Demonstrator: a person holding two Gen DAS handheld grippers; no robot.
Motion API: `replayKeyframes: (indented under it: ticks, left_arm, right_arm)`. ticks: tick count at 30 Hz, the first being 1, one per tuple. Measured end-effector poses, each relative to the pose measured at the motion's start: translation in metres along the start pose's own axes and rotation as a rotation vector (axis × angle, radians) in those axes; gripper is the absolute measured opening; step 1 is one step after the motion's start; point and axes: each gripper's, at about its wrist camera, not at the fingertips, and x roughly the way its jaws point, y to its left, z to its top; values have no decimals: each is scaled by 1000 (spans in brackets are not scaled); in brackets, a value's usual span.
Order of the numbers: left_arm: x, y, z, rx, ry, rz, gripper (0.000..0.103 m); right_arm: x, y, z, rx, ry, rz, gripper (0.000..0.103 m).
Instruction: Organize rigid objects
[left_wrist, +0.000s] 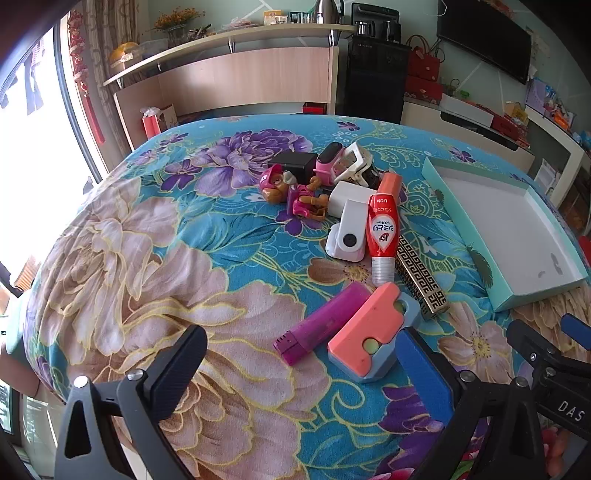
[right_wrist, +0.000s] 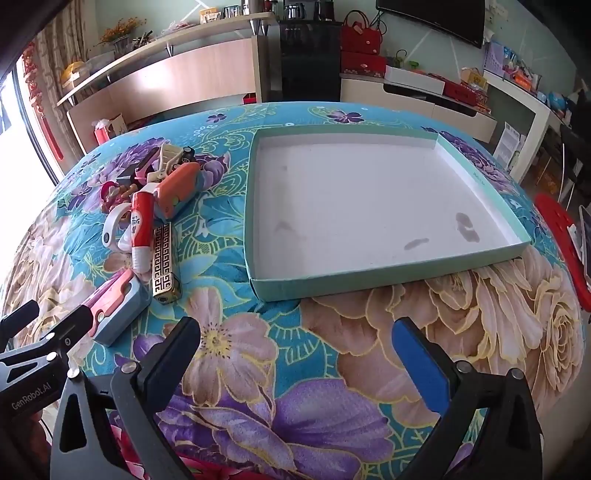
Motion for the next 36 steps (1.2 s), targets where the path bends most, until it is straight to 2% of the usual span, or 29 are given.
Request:
replayKeyframes:
  ticks: [19,36]
  left_arm:
    - [7,-3,10,3,-4,-2,103]
    - [10,-1,6,-11,3,8,103]
  right_arm:
    - [6,4,11,-47,-30,-42,103]
    - [10,3,12,-41,-25,-39,103]
